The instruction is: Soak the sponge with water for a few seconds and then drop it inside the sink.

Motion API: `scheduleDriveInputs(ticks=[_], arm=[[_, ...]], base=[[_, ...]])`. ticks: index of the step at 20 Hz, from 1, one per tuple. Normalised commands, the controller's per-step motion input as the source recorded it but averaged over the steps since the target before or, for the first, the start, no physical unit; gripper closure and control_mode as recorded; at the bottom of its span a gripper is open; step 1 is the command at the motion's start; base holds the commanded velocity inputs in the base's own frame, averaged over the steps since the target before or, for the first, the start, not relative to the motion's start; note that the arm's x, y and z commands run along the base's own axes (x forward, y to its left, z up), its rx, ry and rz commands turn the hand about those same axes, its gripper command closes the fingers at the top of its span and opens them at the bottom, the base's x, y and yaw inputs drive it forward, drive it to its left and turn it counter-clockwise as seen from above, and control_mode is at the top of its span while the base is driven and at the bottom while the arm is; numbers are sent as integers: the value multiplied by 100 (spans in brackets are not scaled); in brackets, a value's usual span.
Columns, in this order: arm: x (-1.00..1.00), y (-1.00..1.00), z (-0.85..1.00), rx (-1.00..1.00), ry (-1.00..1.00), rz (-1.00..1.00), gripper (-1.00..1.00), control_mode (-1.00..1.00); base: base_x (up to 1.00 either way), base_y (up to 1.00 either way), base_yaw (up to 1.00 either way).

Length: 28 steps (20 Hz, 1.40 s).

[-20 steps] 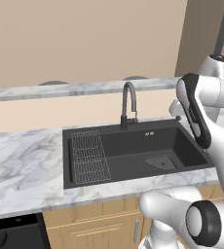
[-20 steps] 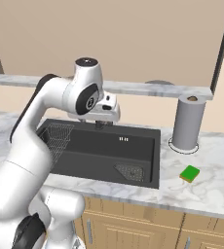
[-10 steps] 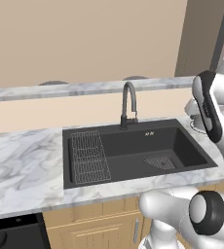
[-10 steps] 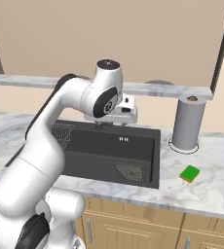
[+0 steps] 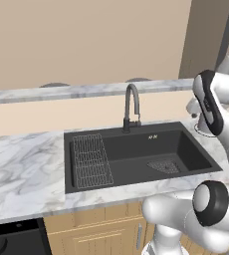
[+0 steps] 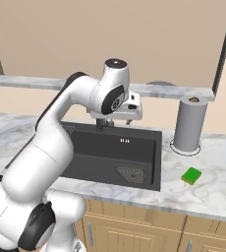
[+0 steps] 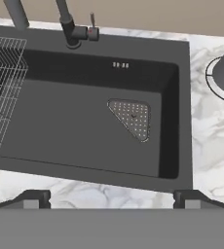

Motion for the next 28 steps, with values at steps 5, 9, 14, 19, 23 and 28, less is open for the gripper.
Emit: scheduleDriveInputs(ticks=[5,9,14,19,23,28], arm=[[17,-1,0,0,-1,0,-100,-100],[10,-2,0,0,-3,0,-100,-100],[22,0,0,0,-8,0,-100,-100],[19,0,0,0,-11,0,-100,-100],[15,0,0,0,-12,0,-100,-100],[4,0,-3,1,-15,0,-100,-100]], base=[[0,0,0],[0,0,0],[0,0,0],[0,0,0],[0,0,0],[0,0,0]])
